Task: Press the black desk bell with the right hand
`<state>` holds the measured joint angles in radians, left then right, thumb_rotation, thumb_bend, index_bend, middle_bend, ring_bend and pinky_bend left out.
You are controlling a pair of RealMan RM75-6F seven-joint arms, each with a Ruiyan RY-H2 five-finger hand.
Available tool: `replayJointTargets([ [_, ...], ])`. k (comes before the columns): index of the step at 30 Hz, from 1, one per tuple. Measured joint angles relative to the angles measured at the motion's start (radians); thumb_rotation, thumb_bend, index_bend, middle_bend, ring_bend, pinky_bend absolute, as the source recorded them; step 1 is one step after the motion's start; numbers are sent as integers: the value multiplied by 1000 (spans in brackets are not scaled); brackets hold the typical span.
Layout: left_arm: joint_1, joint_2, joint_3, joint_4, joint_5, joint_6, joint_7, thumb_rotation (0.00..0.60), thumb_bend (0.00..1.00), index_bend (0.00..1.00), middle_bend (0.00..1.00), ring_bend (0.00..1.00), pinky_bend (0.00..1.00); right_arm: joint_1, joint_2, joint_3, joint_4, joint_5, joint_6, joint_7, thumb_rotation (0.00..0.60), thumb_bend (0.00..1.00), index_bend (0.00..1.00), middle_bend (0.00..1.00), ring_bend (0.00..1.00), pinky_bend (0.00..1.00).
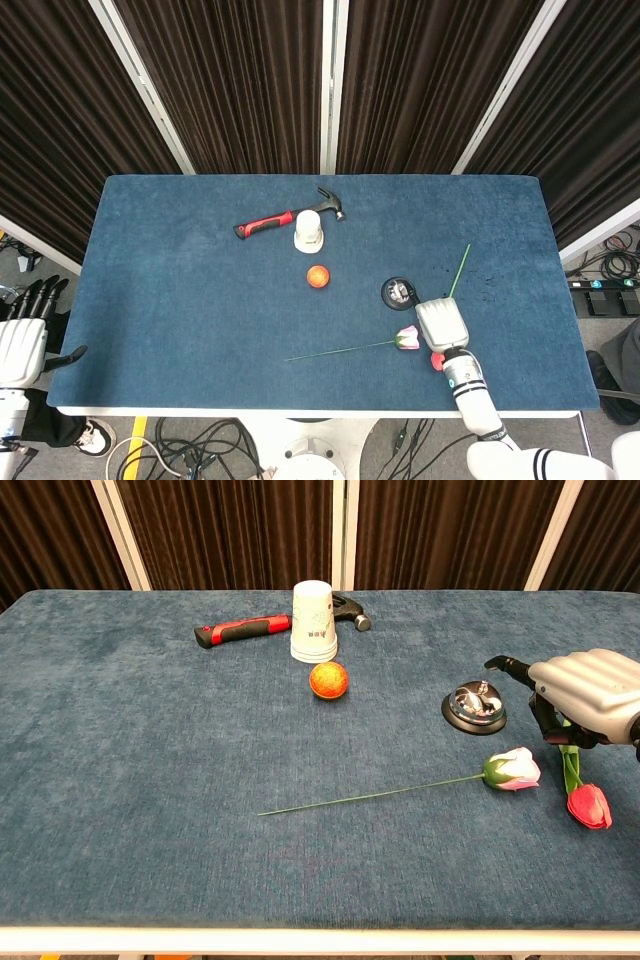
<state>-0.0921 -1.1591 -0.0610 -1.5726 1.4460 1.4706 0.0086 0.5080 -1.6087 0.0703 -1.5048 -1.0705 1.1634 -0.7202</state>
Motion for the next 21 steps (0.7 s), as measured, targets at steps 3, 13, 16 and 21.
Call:
replayJointTargets([
  [3, 2, 1, 0, -1, -1, 3, -1, 600, 108, 88, 54, 0, 147, 2, -3, -2, 8, 14, -16, -9, 600, 1000, 0, 845, 763, 608],
  [13, 4, -1, 1, 4, -1, 2, -6, 600, 108, 88, 53, 0, 147, 8, -12, -11, 16, 58, -43, -37, 600, 1000, 0, 845, 764, 609],
  [16, 4, 0, 1, 2, -1, 2, -4, 600, 108, 88, 54, 0, 147, 3, 1, -4, -1, 36, -22, -15, 600, 1000, 0, 845, 764, 608],
  [21, 3, 0, 0, -3, 2, 3, 2, 600, 108, 88, 54, 0, 147, -17, 44, 9, -42, -36, 48, 53, 600, 1000, 0, 845, 764, 609],
])
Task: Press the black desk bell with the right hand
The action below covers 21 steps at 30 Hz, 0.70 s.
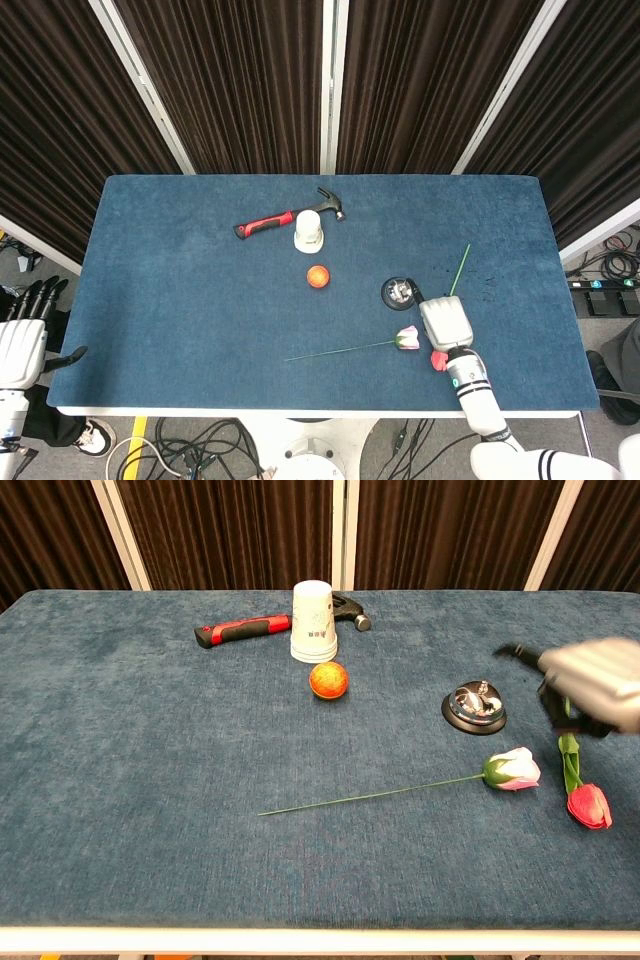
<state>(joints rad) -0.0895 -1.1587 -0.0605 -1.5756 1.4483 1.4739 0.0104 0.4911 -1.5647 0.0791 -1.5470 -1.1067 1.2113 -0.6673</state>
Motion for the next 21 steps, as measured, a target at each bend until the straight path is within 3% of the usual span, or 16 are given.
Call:
replayJointTargets([
  [5, -2, 1, -1, -11, 4, 2, 12, 600, 108, 88, 53, 0, 147, -51, 98, 9, -64, -75, 106, 76, 600, 1000, 0, 828, 757, 608],
  [8, -4, -1, -2, -20, 7, 5, 21, 600, 108, 88, 54, 0, 147, -89, 156, 9, -83, -130, 177, 130, 600, 975, 0, 794, 699, 601],
  [12, -7, -2, -2, -37, 11, 4, 35, 600, 108, 88, 53, 0, 147, -146, 240, -9, -103, -189, 233, 226, 600, 779, 0, 716, 602, 577],
  [14, -9, 1, -2, -47, 13, 3, 44, 600, 108, 88, 54, 0, 147, -183, 289, -27, -113, -214, 253, 274, 600, 646, 0, 547, 418, 461],
  [17, -12, 4, -2, -58, 16, 2, 60, 600, 108, 88, 54, 0, 147, -235, 336, -60, -113, -249, 279, 328, 600, 378, 0, 119, 36, 89],
  [19, -12, 5, 0, -63, 17, 0, 67, 600, 108, 88, 54, 0, 147, -254, 338, -68, -94, -268, 303, 344, 600, 214, 0, 3, 0, 0],
  [21, -12, 6, 2, -68, 16, -1, 72, 600, 108, 88, 54, 0, 147, -263, 330, -69, -74, -284, 319, 360, 600, 111, 0, 0, 0, 0],
])
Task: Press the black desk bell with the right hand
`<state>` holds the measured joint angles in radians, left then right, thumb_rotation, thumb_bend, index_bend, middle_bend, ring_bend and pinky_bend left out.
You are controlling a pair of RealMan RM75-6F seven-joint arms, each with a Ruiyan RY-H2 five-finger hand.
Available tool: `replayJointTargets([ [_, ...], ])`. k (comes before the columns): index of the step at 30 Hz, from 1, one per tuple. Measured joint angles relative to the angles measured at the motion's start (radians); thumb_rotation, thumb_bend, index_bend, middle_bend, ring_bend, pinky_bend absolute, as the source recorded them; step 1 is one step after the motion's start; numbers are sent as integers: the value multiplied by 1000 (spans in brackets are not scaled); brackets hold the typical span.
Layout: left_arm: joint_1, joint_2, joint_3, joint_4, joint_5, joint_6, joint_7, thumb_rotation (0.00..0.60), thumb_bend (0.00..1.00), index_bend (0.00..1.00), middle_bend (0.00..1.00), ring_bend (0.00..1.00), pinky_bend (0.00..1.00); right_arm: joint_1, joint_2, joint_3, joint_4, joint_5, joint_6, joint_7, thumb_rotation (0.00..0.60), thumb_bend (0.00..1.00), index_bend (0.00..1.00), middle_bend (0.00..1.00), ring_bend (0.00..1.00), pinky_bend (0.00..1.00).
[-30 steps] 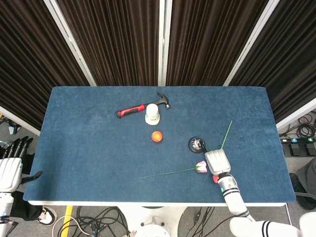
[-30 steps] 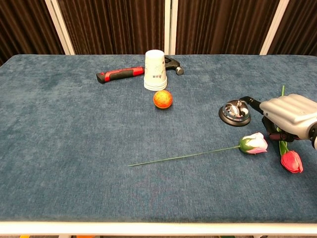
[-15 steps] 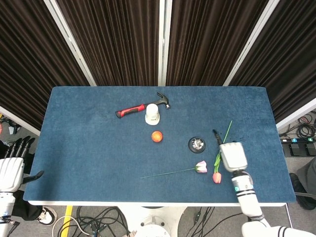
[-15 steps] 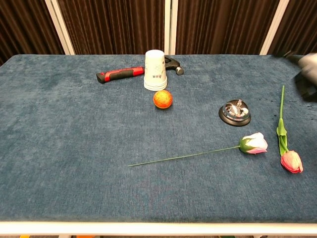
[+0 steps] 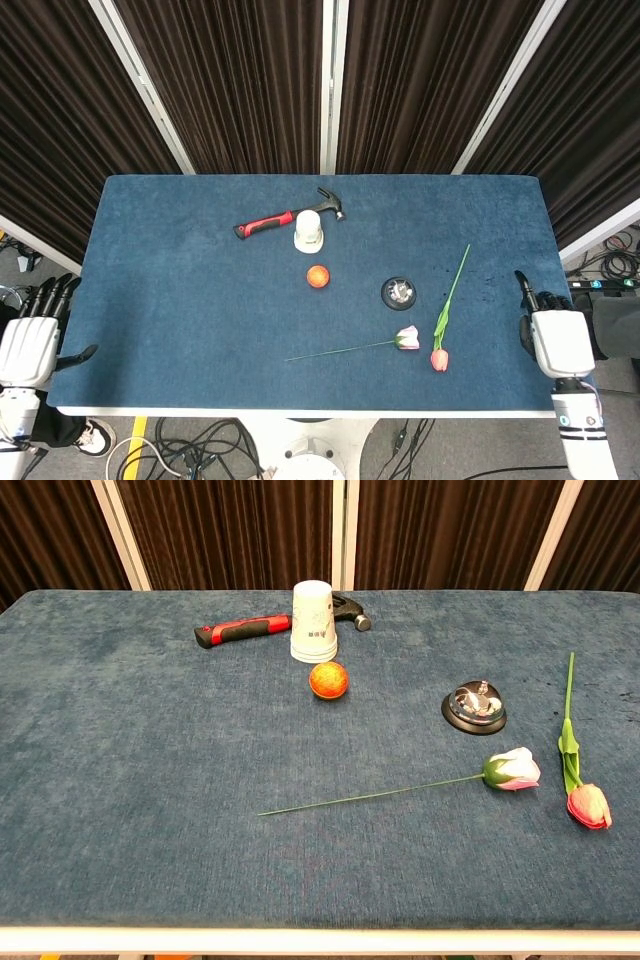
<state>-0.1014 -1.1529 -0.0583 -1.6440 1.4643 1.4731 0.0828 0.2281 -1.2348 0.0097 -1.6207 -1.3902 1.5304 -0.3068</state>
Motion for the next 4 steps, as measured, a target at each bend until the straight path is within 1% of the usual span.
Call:
replayJointTargets([
  [1, 1, -1, 1, -1, -1, 0, 1, 600, 108, 88, 54, 0, 147, -6, -5, -1, 13, -8, 6, 22, 600, 95, 0, 0, 0, 0],
  [4, 3, -10, 3, 8, -3, 1, 1, 600, 108, 88, 54, 0, 147, -21, -17, -1, 49, -22, 14, 98, 600, 88, 0, 0, 0, 0],
])
